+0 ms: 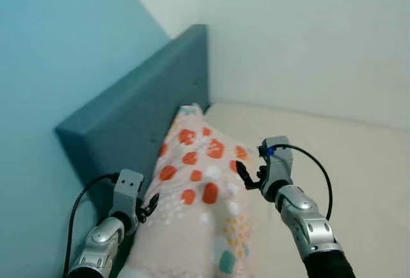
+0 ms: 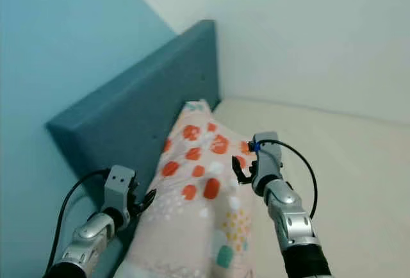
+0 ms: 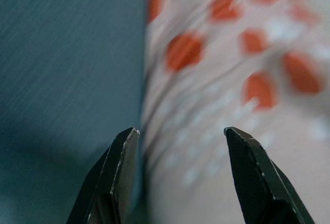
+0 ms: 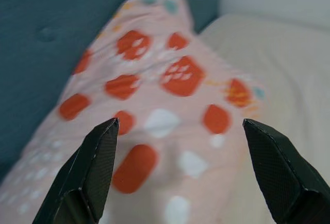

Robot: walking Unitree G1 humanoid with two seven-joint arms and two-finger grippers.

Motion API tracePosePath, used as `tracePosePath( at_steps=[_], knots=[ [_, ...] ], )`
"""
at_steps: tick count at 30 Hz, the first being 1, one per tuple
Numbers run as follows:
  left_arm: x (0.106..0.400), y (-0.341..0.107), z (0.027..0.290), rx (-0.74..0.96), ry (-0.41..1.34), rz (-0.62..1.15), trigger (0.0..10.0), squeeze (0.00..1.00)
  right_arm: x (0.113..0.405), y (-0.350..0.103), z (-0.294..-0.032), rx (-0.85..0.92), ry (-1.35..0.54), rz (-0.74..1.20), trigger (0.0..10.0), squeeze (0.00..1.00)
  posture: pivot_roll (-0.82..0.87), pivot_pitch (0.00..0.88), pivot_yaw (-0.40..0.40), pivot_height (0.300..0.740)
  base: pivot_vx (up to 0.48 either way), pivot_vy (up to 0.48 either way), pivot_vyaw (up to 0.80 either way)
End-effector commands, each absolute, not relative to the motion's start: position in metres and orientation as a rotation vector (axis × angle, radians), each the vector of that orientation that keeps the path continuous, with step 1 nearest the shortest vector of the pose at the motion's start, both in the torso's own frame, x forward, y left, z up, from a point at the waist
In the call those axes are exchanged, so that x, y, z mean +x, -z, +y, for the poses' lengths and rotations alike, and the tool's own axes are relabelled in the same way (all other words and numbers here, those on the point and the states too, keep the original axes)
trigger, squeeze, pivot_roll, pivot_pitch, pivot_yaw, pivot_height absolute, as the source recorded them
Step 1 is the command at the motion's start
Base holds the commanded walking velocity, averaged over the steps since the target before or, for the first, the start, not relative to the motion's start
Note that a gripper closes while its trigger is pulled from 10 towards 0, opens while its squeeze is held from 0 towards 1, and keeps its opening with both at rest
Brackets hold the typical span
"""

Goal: Clean up the room

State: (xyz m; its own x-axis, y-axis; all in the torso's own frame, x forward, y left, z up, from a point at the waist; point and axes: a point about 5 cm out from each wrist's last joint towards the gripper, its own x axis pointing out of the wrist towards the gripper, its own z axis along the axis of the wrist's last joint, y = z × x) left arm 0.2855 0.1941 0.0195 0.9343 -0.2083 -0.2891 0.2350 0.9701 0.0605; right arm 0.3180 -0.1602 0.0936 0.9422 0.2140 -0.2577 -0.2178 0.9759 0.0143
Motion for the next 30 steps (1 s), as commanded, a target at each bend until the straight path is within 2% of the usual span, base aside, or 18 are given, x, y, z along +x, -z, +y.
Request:
tracePosePath(
  at_steps=[1,10,13,16,20,24,27,30],
  knots=[
    [0.281,-0.013,0.198,0.088,0.212,0.325,10.0,0.0,0.315,-0.087,-0.167,-0.017,-0.201,0.289,10.0,0.0,-0.03,0.0,0.01,0.74,0.0,0.0,0.0],
    [0.268,0.004,0.208,0.094,0.162,0.417,10.0,0.0,0.316,-0.082,-0.17,-0.028,-0.204,0.316,10.0,0.0,-0.03,0.0,0.006,0.74,0.0,0.0,0.0],
    [0.249,0.022,0.214,0.087,0.139,0.502,10.0,0.0,0.314,-0.079,-0.173,-0.03,-0.195,0.329,10.0,0.0,-0.03,0.0,0.006,0.74,0.0,0.0,0.0],
    [0.245,0.025,0.215,0.075,0.133,0.515,10.0,0.0,0.314,-0.078,-0.173,-0.029,-0.194,0.331,10.0,0.0,-0.03,0.0,0.006,0.74,0.0,0.0,0.0],
    [0.232,0.038,0.223,0.031,0.044,0.599,10.0,0.0,0.307,-0.057,-0.173,-0.065,-0.201,0.41,10.0,0.0,-0.03,0.0,0.0,0.74,0.0,-0.474,0.0],
    [0.23,0.04,0.224,0.037,0.031,0.613,10.0,0.0,0.305,-0.051,-0.174,-0.073,-0.201,0.43,10.0,0.0,-0.03,0.0,0.0,0.74,0.0,-0.48,0.0],
    [0.225,0.045,0.226,0.029,-0.009,0.655,10.0,0.0,0.297,-0.039,-0.177,-0.085,-0.21,0.463,10.0,0.0,-0.03,0.0,-0.004,0.74,0.0,0.0,0.0],
    [0.218,0.051,0.228,0.049,-0.027,0.699,10.0,0.0,0.293,-0.038,-0.176,-0.093,-0.251,0.455,10.0,0.0,-0.03,0.0,0.0,0.74,0.0,0.0,0.8]
  ],
)
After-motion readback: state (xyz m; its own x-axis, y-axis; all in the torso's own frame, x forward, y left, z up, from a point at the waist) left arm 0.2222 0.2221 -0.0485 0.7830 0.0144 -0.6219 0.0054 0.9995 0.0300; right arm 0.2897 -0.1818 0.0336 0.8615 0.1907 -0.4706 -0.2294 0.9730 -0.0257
